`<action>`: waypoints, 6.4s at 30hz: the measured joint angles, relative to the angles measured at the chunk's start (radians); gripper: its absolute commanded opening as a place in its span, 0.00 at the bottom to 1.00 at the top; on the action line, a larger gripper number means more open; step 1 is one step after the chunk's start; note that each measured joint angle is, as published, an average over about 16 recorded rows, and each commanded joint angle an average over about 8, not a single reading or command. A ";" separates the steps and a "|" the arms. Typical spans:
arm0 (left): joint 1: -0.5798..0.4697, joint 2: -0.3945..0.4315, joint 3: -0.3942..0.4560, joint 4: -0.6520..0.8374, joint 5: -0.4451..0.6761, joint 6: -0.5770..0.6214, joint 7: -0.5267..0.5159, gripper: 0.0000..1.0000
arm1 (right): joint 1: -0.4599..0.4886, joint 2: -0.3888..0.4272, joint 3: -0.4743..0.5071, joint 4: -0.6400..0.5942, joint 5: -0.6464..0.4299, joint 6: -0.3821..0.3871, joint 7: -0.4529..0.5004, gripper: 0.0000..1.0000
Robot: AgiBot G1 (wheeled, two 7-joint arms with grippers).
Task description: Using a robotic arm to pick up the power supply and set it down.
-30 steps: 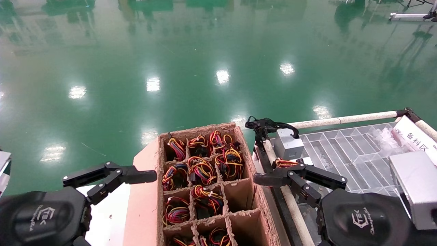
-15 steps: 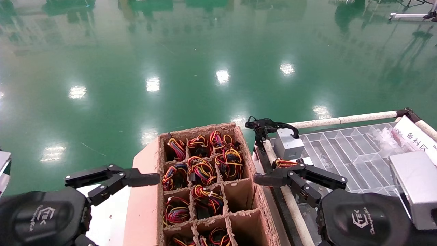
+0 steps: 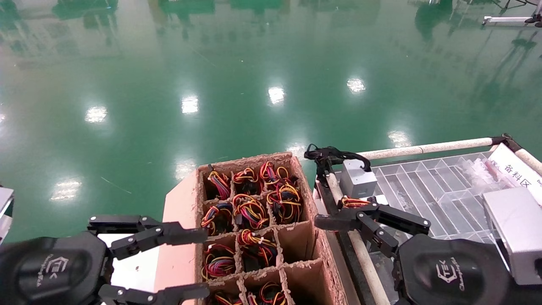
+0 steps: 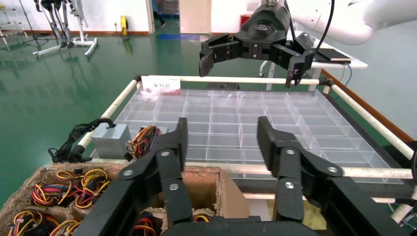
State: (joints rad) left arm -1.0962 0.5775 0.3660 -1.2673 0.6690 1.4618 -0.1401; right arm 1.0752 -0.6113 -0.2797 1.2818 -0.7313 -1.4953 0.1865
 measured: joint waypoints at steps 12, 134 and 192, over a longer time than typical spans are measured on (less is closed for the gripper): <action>0.000 0.000 0.000 0.000 0.000 0.000 0.000 0.00 | 0.000 0.000 0.000 0.000 0.000 0.000 0.000 1.00; 0.000 0.000 0.001 0.000 -0.001 0.000 0.001 1.00 | 0.571 -0.487 -0.249 -1.063 -0.436 -0.085 -0.575 0.00; -0.001 0.000 0.002 0.000 -0.001 0.000 0.001 1.00 | 0.085 0.283 -0.059 -0.370 0.004 0.050 -0.328 0.00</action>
State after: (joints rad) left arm -1.0967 0.5771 0.3676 -1.2670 0.6681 1.4614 -0.1392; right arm 1.1598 -0.3279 -0.3383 0.9121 -0.7275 -1.4449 -0.1415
